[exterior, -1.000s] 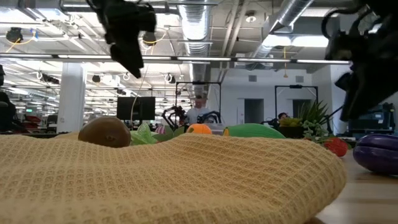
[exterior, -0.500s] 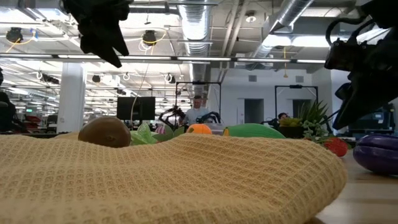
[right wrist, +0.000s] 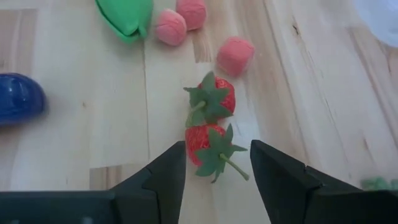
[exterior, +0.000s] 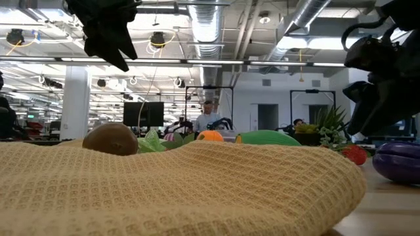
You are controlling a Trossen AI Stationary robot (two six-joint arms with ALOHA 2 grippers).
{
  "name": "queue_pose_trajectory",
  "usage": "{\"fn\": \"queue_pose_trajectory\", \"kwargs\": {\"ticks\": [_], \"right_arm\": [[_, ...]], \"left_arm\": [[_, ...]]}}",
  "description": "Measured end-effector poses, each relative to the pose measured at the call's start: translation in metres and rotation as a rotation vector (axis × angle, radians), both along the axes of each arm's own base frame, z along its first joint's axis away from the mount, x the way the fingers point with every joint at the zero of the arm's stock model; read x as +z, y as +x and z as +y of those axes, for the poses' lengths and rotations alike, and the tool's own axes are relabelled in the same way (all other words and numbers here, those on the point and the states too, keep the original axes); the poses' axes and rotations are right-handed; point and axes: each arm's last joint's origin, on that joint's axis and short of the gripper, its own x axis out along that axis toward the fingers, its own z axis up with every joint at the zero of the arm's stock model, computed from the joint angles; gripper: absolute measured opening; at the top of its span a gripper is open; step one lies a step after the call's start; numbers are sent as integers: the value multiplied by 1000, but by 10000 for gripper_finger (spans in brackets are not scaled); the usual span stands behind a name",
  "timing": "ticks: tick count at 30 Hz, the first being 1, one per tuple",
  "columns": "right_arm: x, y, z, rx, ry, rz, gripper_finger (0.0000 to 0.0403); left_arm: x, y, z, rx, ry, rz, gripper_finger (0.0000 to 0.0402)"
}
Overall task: Pick and placing Produce into tupperware
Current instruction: Put the right strawberry in the transparent bin
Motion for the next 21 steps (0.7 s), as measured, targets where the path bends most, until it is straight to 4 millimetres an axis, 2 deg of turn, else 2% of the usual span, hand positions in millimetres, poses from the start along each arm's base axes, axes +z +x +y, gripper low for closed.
{"fn": "queue_pose_trajectory", "kwargs": {"ticks": [10, 21], "right_arm": [[-6, 9, -11, -19, 49, 41, 250], [-23, 22, -7, 17, 110, 95, 250]], "left_arm": [[0, 0, 0, 32, -5, -9, 300], [0, 0, 1, 43, -7, -12, 300]]}}
